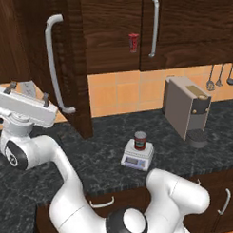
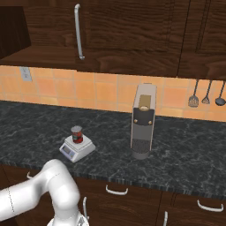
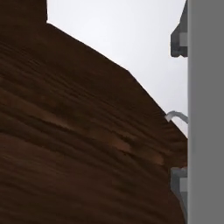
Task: Pick the canned food and place it on the digital scale for weighing, and close the cabinet.
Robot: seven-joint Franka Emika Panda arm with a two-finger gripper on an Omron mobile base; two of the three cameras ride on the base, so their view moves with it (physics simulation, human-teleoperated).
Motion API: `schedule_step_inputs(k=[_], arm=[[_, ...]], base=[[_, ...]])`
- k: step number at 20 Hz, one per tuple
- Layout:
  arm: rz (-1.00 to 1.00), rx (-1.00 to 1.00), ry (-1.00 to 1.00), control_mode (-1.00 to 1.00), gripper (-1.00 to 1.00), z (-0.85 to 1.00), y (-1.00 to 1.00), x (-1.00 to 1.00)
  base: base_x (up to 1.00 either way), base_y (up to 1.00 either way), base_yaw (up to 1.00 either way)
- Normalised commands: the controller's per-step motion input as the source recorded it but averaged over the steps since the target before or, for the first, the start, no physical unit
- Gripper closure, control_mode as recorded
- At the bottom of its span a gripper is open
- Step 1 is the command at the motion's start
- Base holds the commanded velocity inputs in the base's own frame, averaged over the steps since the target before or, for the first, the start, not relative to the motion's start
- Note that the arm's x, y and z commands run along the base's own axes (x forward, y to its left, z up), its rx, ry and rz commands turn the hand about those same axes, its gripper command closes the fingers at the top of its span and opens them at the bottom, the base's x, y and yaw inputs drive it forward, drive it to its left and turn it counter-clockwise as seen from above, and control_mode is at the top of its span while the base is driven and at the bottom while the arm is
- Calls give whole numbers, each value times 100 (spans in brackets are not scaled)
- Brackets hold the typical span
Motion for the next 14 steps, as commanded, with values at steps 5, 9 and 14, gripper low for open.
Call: schedule_step_inputs(k=[5, 9, 14], arm=[[0, 30, 63, -100, -100, 0, -100, 2], [0, 29, 66, -100, -100, 1, -100, 8], [0, 19, 66, -100, -100, 0, -100, 63]], base=[[0, 0, 0], [0, 0, 0], [0, 0, 0]])
